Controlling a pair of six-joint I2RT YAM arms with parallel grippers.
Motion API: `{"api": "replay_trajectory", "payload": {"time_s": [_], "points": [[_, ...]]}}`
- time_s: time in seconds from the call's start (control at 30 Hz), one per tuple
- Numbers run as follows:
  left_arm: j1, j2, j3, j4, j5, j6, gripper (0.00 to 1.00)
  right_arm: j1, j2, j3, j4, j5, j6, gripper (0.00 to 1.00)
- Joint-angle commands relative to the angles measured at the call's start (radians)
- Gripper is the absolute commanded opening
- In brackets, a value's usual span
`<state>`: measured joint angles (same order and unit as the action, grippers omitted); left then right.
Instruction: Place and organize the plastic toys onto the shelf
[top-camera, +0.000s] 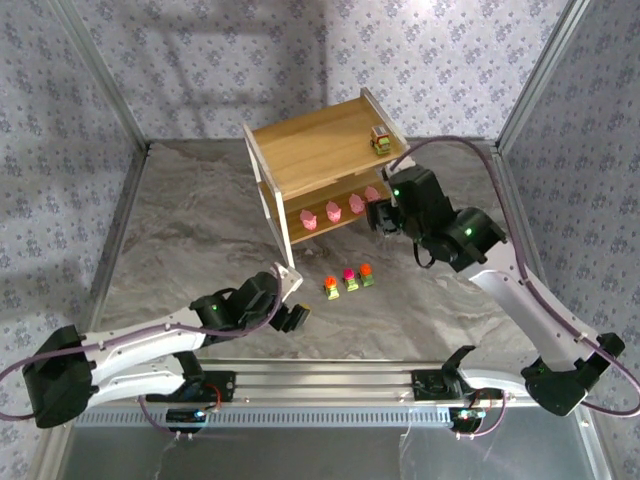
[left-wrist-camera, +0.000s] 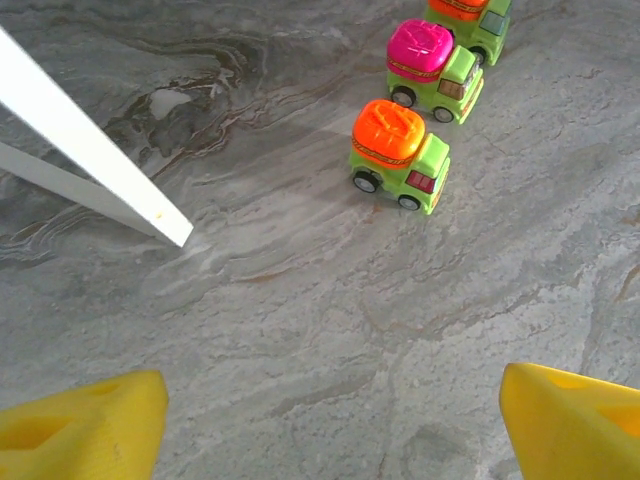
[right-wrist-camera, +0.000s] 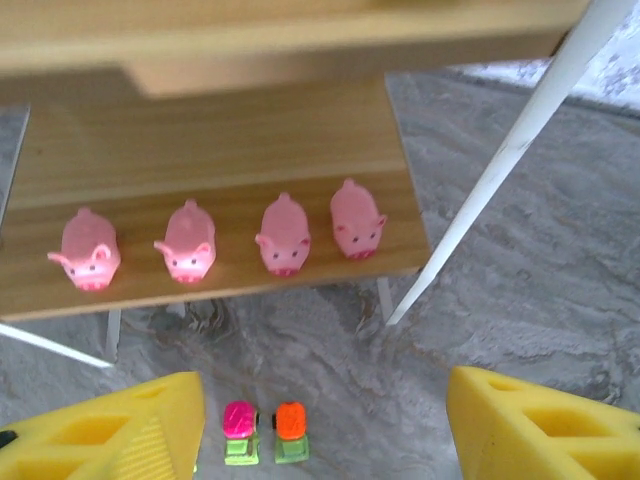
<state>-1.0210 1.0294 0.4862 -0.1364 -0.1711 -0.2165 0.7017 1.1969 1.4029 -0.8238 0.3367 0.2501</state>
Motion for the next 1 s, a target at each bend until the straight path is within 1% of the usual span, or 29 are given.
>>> {"api": "replay_trajectory", "payload": {"time_s": [0.0, 0.27, 0.47, 0.67, 0.97], "points": [[-0.011, 0.011, 0.049, 0.018, 0.018, 0.017, 0.87, 0.017, -0.029, -0.076, 0.051, 0.002, 0.047, 0.67], [-0.014, 0.061, 0.066, 0.018, 0.036, 0.017, 0.88, 0.043, -0.017, -0.255, 0.140, -0.050, 0.098, 0.67], [-0.017, 0.070, 0.069, 0.020, 0.049, 0.019, 0.88, 0.050, 0.006, -0.357, 0.200, -0.077, 0.140, 0.67], [-0.019, 0.070, 0.069, 0.020, 0.054, 0.019, 0.90, 0.047, 0.039, -0.426, 0.253, -0.094, 0.163, 0.67], [-0.019, 0.069, 0.070, 0.020, 0.055, 0.018, 0.91, 0.035, 0.099, -0.498, 0.332, -0.126, 0.183, 0.69]]}}
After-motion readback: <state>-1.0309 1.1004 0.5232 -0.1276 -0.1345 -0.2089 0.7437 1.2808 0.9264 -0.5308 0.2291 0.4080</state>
